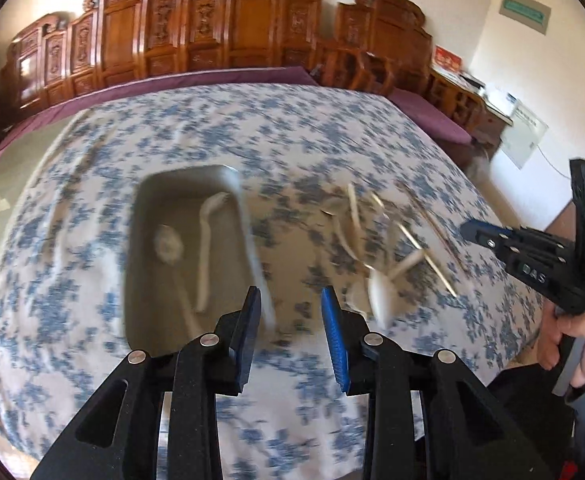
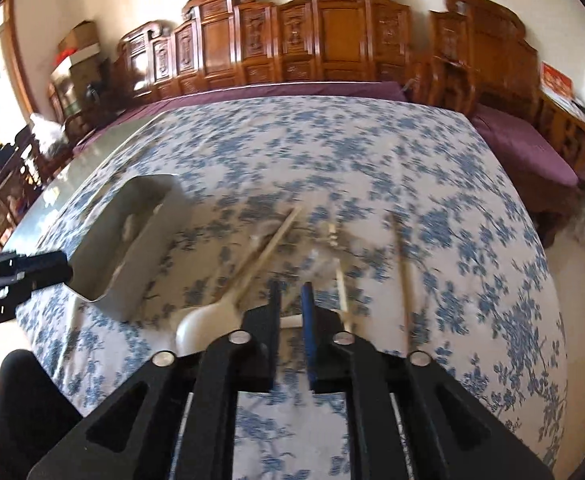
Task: Organize utensils
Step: 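Return both grippers to the utensil pile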
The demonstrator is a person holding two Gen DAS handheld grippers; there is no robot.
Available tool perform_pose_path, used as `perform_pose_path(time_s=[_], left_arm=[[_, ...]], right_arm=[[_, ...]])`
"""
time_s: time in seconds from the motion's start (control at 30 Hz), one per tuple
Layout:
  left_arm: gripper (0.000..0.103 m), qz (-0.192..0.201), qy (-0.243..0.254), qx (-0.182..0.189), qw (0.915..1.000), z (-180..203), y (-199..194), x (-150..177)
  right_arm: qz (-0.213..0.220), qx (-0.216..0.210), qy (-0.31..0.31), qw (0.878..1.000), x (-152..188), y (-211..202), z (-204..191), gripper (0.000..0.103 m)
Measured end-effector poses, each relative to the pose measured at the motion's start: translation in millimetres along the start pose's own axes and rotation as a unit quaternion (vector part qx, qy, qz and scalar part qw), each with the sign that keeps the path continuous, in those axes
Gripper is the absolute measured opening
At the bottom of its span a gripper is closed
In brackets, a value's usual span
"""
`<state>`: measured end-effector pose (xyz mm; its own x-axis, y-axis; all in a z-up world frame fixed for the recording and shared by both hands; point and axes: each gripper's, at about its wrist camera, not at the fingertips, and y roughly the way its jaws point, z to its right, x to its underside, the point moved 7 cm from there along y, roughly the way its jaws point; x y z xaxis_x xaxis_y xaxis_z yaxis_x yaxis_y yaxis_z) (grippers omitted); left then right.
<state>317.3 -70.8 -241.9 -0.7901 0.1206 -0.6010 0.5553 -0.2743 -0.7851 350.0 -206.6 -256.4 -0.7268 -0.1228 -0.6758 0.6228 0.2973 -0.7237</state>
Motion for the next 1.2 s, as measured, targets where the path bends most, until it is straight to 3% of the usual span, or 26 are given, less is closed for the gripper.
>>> perform_pose_path(time_s=[0.4, 0.6, 0.8, 0.97, 1.2], left_arm=[[0.029, -0.044, -0.001, 0.042, 0.9982, 52, 55, 18], [0.029, -0.065, 0.004, 0.043, 0.9969, 67, 77, 23], [0.029, -0.082, -0.001, 0.050, 0.9953, 73, 89, 28], [0.016, -0.085, 0.000, 0.069, 0.9940, 83, 88, 27], [0.008, -0.085, 0.014, 0.082, 0.9929, 99, 87, 18]], right_arm=[[-0.002, 0.007, 0.005, 1.000, 26, 34, 32, 0.020], [-0.022, 0.006, 0.004, 1.000, 37, 51, 37, 0.020], [-0.015, 0.002, 0.012, 1.000, 36, 50, 37, 0.020], [-0.018, 0.008, 0.014, 1.000, 37, 51, 42, 0.020], [-0.019, 0.013, 0.028, 0.999, 39, 52, 48, 0.020]])
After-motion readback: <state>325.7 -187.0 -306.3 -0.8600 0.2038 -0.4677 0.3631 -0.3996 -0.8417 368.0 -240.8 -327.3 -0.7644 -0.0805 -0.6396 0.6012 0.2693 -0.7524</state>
